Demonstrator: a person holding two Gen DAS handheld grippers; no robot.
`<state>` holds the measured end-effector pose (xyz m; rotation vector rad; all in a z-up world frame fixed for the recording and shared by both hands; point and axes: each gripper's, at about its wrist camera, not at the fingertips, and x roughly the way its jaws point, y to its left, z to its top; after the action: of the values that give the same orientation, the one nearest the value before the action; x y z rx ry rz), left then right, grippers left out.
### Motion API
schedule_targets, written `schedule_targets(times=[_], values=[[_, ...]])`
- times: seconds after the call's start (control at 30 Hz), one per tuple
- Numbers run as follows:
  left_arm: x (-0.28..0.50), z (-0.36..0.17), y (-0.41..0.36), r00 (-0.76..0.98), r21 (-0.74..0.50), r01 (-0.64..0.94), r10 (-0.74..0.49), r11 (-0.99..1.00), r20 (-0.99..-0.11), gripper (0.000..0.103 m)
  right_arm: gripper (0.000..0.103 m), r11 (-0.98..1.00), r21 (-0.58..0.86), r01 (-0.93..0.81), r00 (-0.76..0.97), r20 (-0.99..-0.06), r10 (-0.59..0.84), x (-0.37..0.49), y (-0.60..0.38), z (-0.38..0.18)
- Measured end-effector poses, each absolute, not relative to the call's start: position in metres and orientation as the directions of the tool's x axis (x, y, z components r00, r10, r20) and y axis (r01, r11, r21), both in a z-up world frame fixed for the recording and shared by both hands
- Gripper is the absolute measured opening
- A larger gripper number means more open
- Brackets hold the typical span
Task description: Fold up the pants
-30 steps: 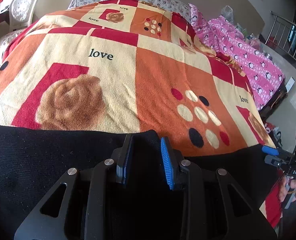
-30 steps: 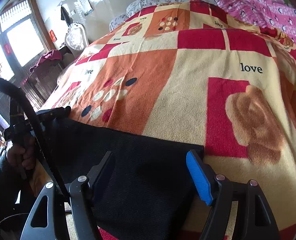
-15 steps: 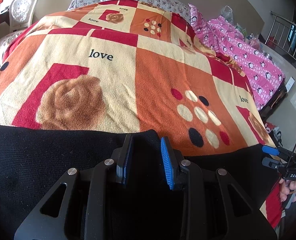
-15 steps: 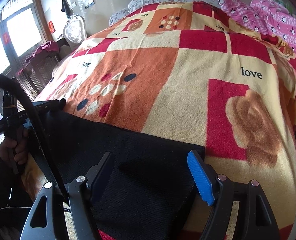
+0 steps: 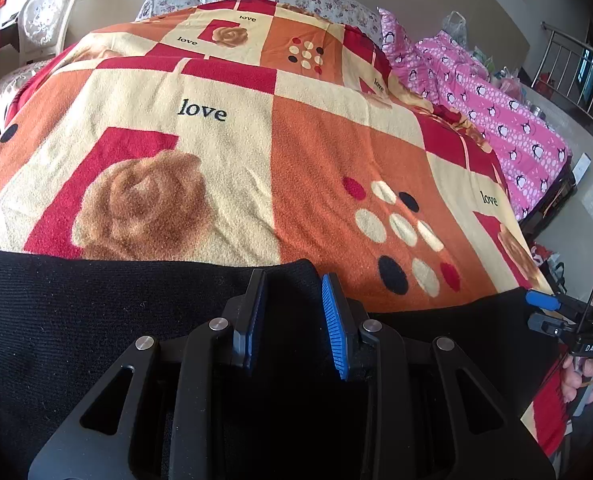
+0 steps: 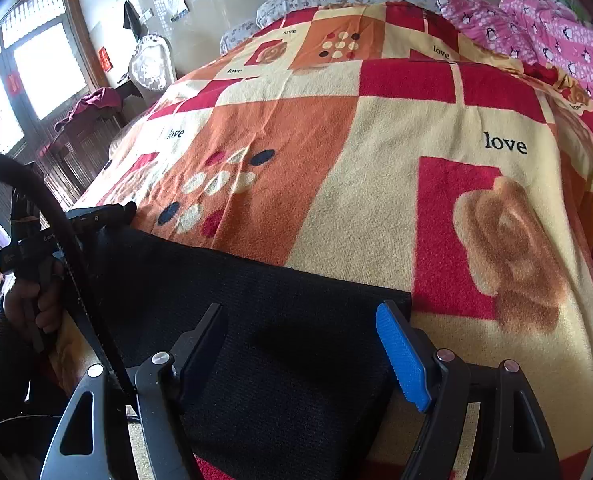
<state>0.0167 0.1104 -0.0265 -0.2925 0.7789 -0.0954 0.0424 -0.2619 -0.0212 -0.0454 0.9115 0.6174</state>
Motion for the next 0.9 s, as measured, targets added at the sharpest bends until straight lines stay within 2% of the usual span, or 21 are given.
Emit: schedule_targets(times=[0.13,0.4,0.57,0.9], values=[[0.017,-0.026,0.111,0.709,-0.294,-0.023,-0.192,0.956,-0.679,0.028,0.076,0.827,0.210,-0.521,0.445,-0.760,0.473,0.044,-0.260,-0.020],[0.017,-0.027,0.110,0.709,-0.277,-0.022,-0.180,0.961,-0.681,0.028,0.088,0.819,0.108,-0.564,0.440,-0.800,0.408,0.040,-0.242,-0.022],[0.017,-0.028,0.109,0.710,-0.279,-0.022,-0.181,0.960,-0.681,0.028,0.103,0.793,0.033,-0.608,0.415,-0.839,0.353,0.039,-0.226,-0.026],[0.017,-0.028,0.111,0.711,-0.296,-0.019,-0.195,0.955,-0.676,0.028,0.103,0.792,0.006,-0.611,0.427,-0.840,0.335,0.036,-0.225,-0.028]])
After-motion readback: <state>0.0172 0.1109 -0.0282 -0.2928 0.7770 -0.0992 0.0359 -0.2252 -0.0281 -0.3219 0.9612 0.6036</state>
